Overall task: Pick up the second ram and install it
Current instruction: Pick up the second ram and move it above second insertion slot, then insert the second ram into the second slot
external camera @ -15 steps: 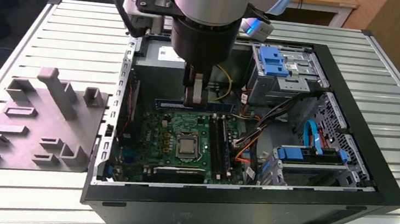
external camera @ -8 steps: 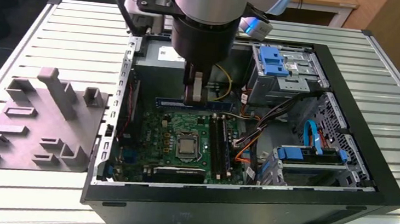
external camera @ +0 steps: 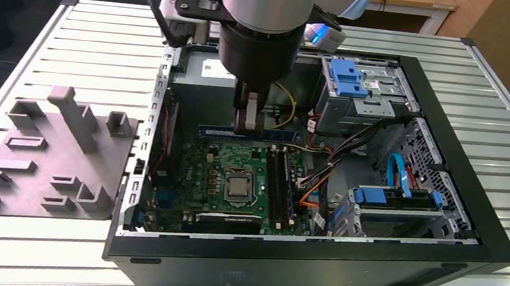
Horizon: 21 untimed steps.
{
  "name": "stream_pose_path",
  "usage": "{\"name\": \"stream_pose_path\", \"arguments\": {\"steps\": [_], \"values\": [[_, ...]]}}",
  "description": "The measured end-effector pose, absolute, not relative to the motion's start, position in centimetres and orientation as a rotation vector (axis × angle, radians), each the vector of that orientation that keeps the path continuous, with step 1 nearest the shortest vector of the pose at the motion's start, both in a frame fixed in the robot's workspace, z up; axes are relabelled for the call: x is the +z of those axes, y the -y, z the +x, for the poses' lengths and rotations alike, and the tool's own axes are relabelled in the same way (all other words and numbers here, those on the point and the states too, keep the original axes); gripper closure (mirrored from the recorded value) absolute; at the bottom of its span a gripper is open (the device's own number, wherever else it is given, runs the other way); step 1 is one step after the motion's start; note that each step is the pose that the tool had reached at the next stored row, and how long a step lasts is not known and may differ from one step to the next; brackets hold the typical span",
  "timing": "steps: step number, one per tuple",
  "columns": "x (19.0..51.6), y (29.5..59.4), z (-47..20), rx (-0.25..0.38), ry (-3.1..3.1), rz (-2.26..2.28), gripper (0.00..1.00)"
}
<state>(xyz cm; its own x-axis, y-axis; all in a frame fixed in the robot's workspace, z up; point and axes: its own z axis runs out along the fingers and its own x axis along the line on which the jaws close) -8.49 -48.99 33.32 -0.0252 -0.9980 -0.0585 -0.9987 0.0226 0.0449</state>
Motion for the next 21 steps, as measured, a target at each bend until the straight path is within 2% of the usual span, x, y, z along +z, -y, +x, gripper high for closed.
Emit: {"name": "stream_pose_path", "arguments": {"steps": [21], "values": [[32.60,48.98,-8.95,0.114,-2.239,-2.186,0.89]]}}
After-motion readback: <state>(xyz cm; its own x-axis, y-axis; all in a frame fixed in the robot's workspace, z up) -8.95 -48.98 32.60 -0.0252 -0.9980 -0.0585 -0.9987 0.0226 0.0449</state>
